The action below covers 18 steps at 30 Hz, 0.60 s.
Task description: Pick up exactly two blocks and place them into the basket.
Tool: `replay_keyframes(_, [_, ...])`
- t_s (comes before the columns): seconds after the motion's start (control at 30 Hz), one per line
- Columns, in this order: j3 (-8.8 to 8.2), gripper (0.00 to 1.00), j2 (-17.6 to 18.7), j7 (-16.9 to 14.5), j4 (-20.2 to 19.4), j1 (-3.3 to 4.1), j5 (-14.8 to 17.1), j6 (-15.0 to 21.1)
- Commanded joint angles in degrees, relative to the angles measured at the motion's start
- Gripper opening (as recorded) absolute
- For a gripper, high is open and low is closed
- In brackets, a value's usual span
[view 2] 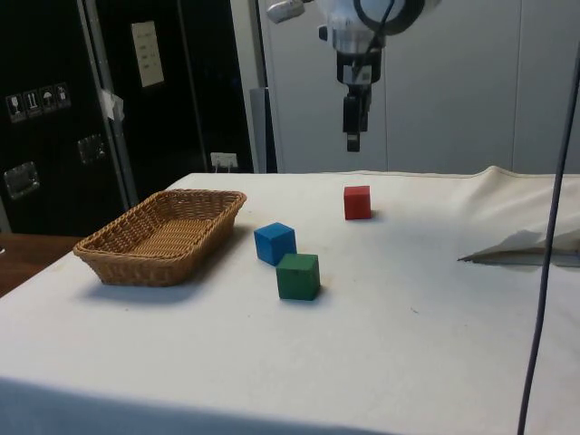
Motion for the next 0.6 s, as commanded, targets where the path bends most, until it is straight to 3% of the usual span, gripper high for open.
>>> replay_keyframes(0.0, [0.23,1.00,-0.2,-1.2,-0.6,0.17,1.5,0.8])
replay_keyframes(0.2, [0.92,1.00,2.2,-4.3,-1.1,0.11,5.8,3.3])
replay_keyframes(0.23, [0.52,1.00,2.8,-3.1,-0.3,0.06,4.4,2.5])
replay_keyframes(0.27, [1.03,1.00,2.6,-4.8,-1.2,0.06,6.4,3.7])
replay_keyframes(0.5, [2.18,1.00,4.8,-8.5,-1.5,-0.11,11.4,5.4])
replay_keyframes(0.53, [1.49,1.00,5.8,-7.2,-0.8,0.06,9.9,5.0])
replay_keyframes(0.57, [2.29,1.00,5.0,-9.0,-1.5,-0.11,12.1,5.6])
